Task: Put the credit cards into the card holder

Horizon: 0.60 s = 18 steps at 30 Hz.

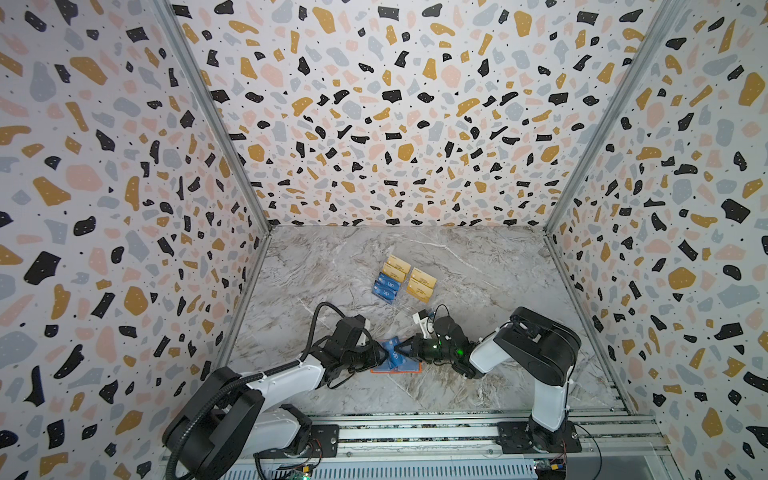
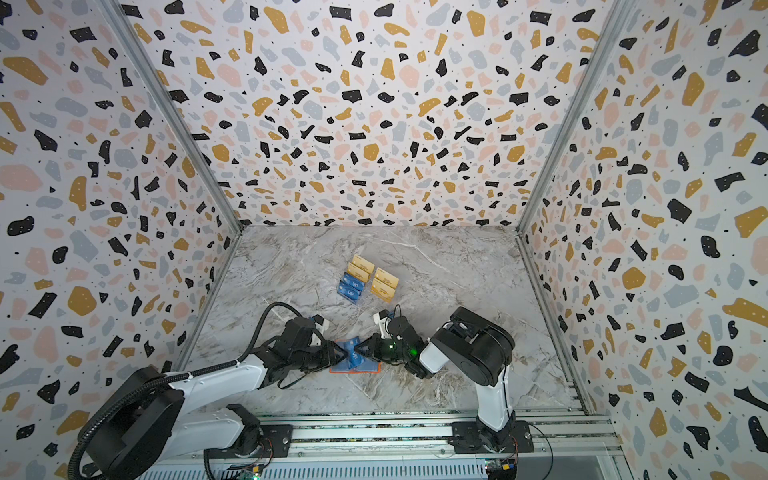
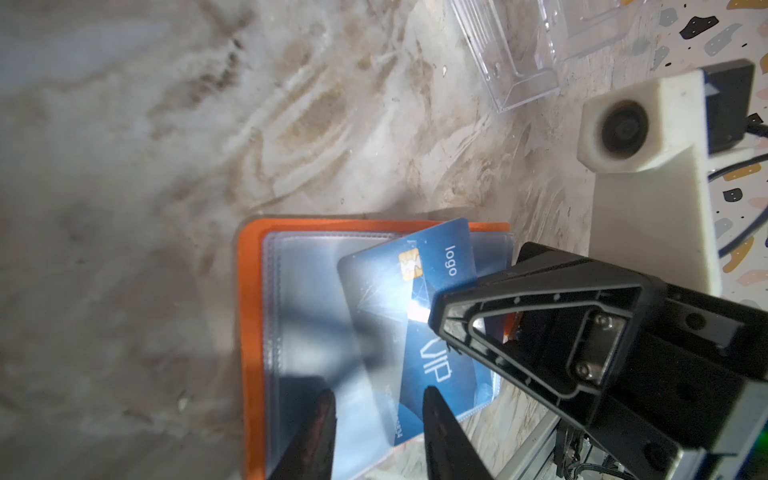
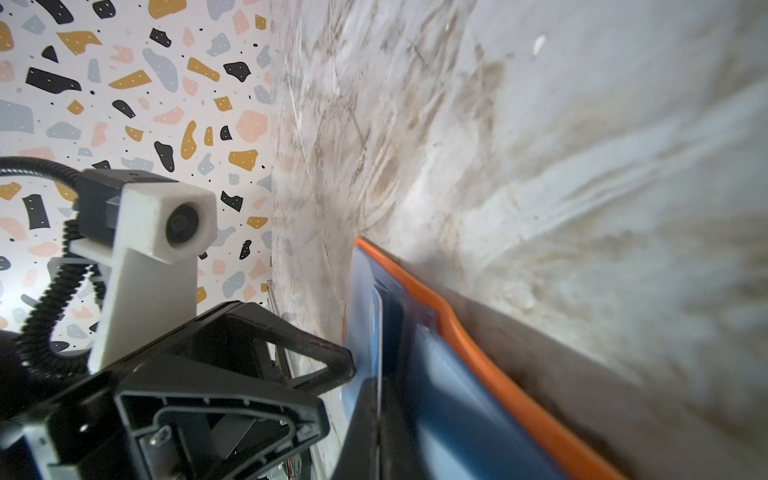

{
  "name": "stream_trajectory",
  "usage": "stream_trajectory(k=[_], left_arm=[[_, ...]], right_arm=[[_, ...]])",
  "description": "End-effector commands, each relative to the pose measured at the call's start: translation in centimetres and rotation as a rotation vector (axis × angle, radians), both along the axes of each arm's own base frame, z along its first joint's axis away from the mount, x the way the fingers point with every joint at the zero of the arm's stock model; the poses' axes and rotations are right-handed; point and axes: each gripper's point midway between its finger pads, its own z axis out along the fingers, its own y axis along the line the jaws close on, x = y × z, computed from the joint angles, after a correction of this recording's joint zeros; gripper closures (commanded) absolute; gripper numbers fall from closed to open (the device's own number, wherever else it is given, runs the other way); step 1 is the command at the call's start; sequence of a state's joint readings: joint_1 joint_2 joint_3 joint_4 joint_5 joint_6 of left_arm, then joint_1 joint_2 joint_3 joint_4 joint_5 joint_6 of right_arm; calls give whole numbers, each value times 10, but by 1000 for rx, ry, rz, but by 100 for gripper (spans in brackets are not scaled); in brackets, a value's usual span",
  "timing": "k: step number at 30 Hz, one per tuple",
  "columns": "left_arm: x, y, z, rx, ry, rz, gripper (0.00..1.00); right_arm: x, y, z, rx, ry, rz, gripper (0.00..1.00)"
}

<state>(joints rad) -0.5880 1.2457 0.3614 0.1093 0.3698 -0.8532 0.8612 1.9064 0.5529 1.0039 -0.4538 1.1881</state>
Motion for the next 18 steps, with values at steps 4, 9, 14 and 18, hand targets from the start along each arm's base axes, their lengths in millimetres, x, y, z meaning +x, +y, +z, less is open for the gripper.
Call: stream_trajectory(k=[4, 9, 14, 18], left_arm=[[-7, 4, -7, 6, 21, 2, 64], [-8, 4, -8, 4, 23, -1, 64], [-9, 5, -8, 2, 22, -2, 64], [-9, 5, -8, -3, 23, 1, 64]], right_arm=[[6, -11, 4, -66, -42, -54, 100], [6, -9, 2, -54, -38, -53, 100], [4, -4, 0, -9, -16, -45, 100], [5, -1, 2, 2, -26, -58, 100]])
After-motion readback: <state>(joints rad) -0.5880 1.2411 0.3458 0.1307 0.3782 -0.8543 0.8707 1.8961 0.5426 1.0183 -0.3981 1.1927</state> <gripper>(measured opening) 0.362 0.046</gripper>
